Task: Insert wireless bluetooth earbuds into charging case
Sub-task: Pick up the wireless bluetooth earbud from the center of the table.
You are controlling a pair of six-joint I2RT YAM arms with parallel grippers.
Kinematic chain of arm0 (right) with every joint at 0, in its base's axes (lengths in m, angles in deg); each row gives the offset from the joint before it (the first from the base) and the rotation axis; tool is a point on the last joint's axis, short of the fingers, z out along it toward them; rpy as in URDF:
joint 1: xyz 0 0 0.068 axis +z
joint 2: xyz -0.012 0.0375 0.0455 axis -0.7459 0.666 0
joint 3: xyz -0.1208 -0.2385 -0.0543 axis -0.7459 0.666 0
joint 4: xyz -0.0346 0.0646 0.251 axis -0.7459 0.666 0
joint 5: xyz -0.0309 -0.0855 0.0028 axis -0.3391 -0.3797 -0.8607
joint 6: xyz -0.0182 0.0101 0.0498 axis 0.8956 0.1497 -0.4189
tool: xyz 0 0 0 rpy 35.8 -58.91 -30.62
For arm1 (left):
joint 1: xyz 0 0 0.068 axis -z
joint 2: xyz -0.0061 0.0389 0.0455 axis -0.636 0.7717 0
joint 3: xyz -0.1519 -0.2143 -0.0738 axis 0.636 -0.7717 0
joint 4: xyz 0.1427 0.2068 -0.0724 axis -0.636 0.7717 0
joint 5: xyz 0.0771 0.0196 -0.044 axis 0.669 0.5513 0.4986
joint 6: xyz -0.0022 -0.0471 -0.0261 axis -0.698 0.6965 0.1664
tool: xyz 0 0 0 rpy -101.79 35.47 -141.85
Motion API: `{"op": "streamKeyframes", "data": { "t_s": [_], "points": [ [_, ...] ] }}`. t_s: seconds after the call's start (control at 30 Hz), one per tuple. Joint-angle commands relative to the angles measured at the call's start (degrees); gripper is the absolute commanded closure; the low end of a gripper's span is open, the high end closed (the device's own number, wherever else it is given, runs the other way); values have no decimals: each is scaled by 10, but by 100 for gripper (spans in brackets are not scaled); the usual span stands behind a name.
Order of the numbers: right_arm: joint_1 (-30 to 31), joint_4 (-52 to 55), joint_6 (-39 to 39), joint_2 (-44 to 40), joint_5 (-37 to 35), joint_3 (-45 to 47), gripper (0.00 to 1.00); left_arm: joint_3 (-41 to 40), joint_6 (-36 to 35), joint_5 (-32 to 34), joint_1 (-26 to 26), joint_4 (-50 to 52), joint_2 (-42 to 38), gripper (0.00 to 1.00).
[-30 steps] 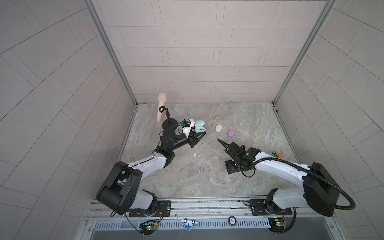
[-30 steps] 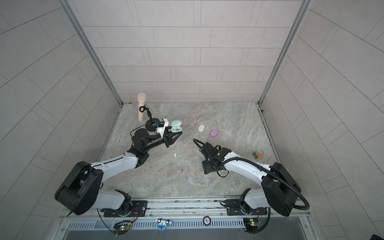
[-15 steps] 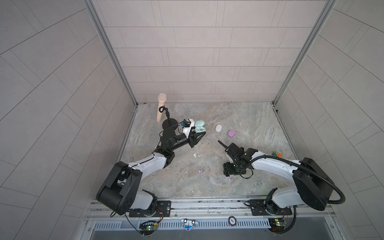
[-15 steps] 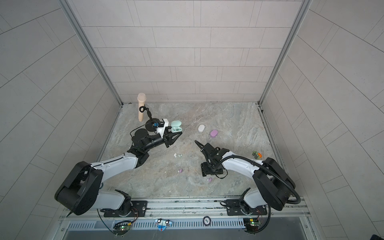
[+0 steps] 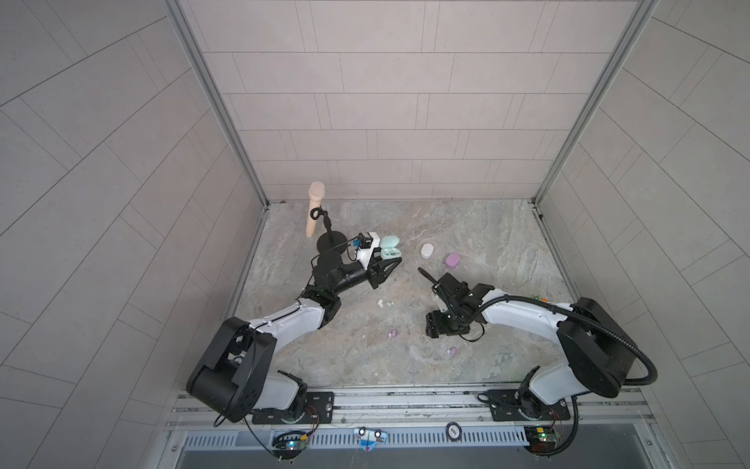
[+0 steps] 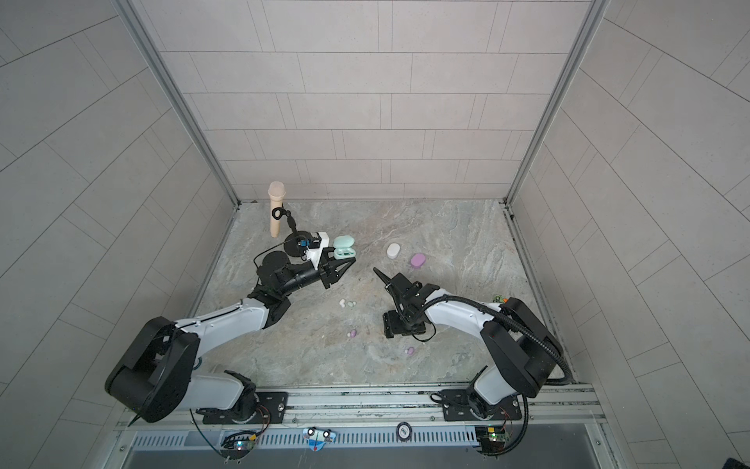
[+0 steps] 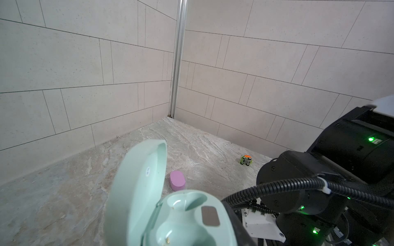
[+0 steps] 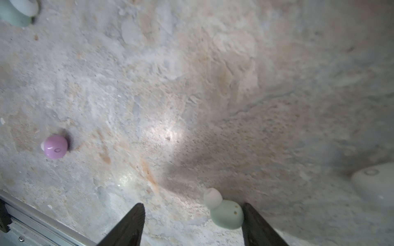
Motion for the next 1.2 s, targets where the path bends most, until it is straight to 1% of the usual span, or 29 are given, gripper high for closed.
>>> {"op": "streamKeyframes", "data": {
  "t_s": [0.0, 0.13, 0.23, 0.3, 0.37, 0.4, 0.57, 0.67, 0.8, 0.93, 1.17],
  "points": [
    [3, -5, 13, 19, 11, -19, 26, -2, -5, -5, -3, -11, -11, 99],
    [9, -1, 26, 34, 20, -38, 26, -3, -4, -5, -3, -11, -12, 100],
    [11, 15, 37, 30, 8, -45, 26, -3, -4, -4, -3, -11, -12, 100],
    [10, 39, 40, 19, -24, -50, 25, -3, -3, -5, -2, -13, -11, 99],
    [9, 80, 26, 10, -72, -52, 25, -3, -2, -4, -3, -13, -11, 100],
    [9, 86, 19, 9, -76, -51, 24, -3, -2, -4, -3, -14, -11, 99],
    [17, 35, -23, 7, -30, -18, 24, -4, -2, 0, -3, -14, -9, 99],
    [22, 30, -31, 12, -40, -21, 26, 1, -4, 1, -3, -11, -9, 99],
    [23, 7, -38, 18, -15, -21, 27, 1, -8, 3, -4, -5, -14, 100],
    [34, 5, -42, 26, 0, -32, 28, -2, -12, 9, -4, -1, -19, 100],
    [45, -6, -50, 8, 14, -35, 28, -2, -13, 13, -6, 0, -18, 100]
  ]
}}
